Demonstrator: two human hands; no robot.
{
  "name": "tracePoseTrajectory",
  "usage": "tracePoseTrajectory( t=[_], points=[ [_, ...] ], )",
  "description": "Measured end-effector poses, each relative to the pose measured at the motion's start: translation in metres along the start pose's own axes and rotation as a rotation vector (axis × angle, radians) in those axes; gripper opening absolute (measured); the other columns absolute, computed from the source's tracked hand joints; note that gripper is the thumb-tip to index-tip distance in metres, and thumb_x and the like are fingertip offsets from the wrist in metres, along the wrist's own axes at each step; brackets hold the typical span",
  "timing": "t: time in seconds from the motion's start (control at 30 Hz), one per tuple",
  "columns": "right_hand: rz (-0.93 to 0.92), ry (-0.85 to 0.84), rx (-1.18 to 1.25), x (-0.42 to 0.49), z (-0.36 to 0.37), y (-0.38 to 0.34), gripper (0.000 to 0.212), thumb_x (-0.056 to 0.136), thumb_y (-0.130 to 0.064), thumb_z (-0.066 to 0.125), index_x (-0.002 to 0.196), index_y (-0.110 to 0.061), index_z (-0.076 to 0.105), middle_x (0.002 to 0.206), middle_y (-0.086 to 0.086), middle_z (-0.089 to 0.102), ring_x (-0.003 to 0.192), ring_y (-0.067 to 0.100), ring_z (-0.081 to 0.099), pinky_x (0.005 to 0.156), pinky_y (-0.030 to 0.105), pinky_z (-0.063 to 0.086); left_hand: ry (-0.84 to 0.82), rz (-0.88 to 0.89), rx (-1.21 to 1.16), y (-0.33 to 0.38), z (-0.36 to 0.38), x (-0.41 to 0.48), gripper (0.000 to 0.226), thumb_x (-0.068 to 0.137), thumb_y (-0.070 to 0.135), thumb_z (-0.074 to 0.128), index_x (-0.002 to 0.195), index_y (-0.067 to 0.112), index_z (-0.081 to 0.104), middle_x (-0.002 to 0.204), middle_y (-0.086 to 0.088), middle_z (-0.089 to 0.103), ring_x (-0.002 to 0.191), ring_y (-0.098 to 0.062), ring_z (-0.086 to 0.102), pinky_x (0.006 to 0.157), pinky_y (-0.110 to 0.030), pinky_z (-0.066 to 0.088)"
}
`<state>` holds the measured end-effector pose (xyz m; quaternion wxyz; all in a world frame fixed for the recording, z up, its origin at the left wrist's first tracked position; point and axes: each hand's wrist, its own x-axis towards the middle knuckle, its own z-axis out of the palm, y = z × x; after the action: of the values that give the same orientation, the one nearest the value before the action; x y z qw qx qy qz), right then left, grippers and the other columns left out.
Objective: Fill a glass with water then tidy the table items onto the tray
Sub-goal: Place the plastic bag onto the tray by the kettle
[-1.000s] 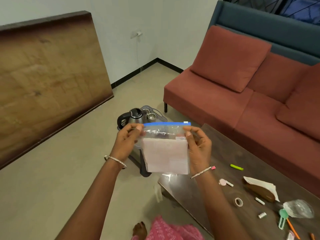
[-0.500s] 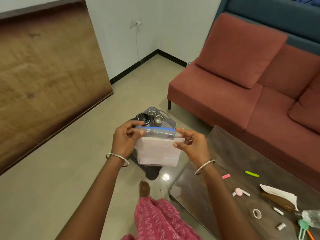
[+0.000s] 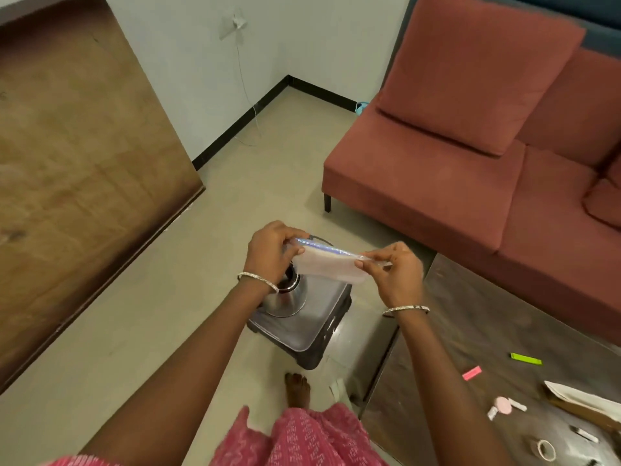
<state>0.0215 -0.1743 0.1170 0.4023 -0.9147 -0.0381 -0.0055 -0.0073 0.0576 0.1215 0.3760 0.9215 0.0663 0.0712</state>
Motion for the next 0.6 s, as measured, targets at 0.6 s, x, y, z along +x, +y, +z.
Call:
tracePoseTrajectory(
  t=[0.6],
  points=[
    [0.33,0.1,0.061,0.068,0.155,0.048,0.014,0.075,-0.012,0.082,0.089,-0.01,0.08,0.09,0.005,0.073,0.08,0.014,0.067,0.08,0.032,0.058,-0.337,-0.128,-0.062,-0.14,0.062,0.136,0.012,0.078,0.012,0.074,0.088,0.019,0.078,0.086,0.005,0.076,0.081,-0.008,0.066,0.073,-0.011,0.043]
  ],
)
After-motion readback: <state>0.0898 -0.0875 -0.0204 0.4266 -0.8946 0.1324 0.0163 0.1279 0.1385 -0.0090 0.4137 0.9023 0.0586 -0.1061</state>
